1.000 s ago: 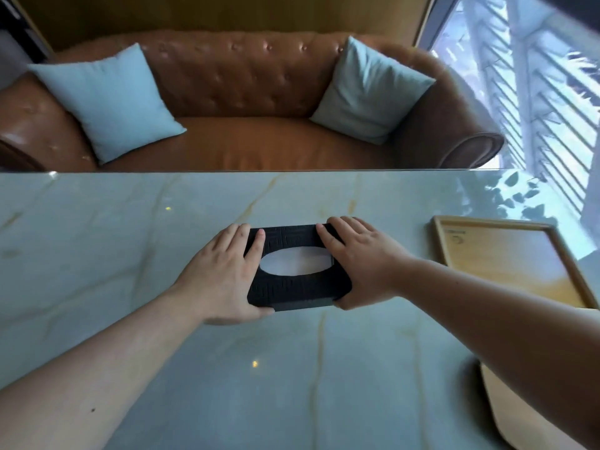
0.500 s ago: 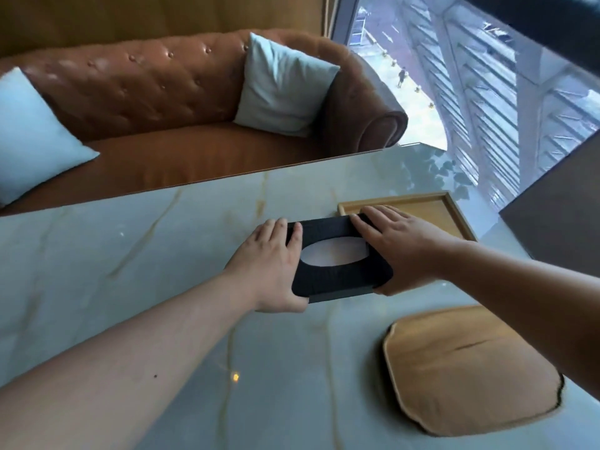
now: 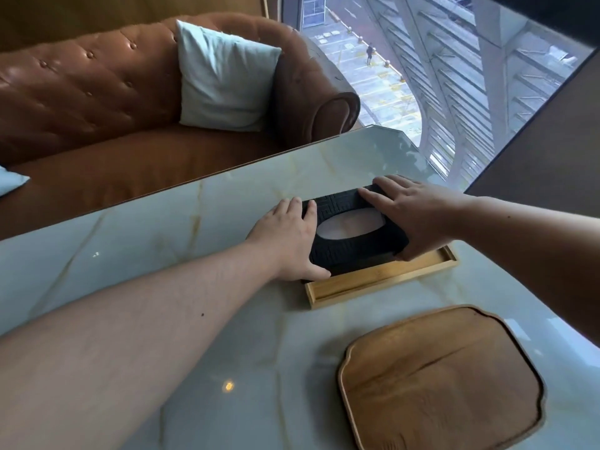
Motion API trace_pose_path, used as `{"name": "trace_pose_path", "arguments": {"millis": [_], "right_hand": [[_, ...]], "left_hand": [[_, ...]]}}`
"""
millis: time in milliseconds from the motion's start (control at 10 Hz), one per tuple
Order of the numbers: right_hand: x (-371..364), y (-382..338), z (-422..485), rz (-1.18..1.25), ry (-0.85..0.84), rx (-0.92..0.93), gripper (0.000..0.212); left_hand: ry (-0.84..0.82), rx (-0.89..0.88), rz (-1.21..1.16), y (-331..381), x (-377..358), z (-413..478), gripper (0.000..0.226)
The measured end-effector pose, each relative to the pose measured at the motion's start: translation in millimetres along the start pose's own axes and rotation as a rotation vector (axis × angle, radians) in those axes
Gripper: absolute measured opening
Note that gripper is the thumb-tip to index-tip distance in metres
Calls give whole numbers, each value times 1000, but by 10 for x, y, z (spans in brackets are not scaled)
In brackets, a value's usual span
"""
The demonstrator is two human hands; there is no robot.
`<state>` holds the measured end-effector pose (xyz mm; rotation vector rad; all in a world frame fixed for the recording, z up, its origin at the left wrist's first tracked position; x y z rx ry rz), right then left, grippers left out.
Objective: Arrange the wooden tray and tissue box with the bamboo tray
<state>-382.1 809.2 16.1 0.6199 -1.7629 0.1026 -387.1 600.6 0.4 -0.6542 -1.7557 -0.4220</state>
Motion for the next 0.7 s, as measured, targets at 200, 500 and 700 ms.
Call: {"name": "trace_pose_path", "arguments": {"millis": [200, 500, 700], "right_hand": [[-166, 99, -22, 30, -28, 1, 131], [-368, 137, -35, 54, -122, -31, 132], [-344, -64, -92, 26, -75, -27, 118]], "left_hand": [[10, -16, -12, 93, -94, 148, 124], [9, 7, -49, 229, -252, 231, 121], [7, -41, 58, 189, -102, -57, 110]]}}
Point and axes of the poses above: each hand's wrist, its own z-axis towards the middle knuckle, its own x-axis out of the back of the hand, y = z × x, the point moved 3 cm from there along z, towards the middle knuckle, and after that the axes turned 3 degrees about -x, right-handed, at the moved point
